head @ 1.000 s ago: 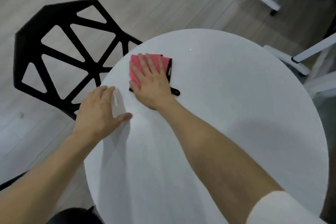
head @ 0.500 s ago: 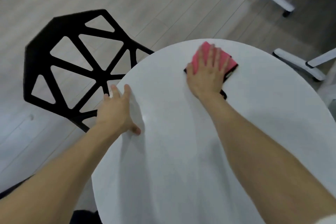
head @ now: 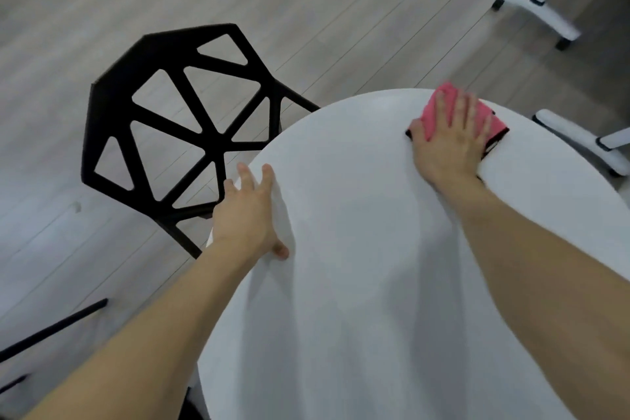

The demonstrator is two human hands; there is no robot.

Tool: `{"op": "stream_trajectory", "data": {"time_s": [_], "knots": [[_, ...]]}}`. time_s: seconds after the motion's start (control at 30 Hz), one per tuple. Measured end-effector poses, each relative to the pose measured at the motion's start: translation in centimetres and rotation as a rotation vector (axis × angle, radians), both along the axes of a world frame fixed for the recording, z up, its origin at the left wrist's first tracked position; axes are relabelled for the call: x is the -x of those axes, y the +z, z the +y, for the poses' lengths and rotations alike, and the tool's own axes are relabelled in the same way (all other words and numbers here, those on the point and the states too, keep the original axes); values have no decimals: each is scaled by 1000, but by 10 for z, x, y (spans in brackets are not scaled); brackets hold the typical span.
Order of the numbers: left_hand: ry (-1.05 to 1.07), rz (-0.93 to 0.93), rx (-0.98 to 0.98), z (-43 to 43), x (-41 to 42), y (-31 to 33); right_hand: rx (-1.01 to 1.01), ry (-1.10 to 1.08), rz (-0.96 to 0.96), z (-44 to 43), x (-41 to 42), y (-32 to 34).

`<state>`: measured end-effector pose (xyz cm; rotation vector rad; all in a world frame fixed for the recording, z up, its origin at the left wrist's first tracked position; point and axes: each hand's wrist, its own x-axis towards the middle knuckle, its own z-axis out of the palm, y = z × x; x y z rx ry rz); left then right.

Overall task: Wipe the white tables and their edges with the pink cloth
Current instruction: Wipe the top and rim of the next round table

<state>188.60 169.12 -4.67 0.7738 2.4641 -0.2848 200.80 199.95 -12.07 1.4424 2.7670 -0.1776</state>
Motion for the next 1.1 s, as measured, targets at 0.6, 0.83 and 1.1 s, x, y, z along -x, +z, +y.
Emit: {"op": "stream_trajectory", "data": {"time_s": [0.6,0.83,1.1], "knots": [[15,-8,-7,-2,2,-2,-1,47,32,43,-52,0],[12,-22,-6,-5,4,-5,-17,566,115,-146,113,6],[-81,70,385,39,-15,9,-16,291,165,-15,-39,-6]]}}
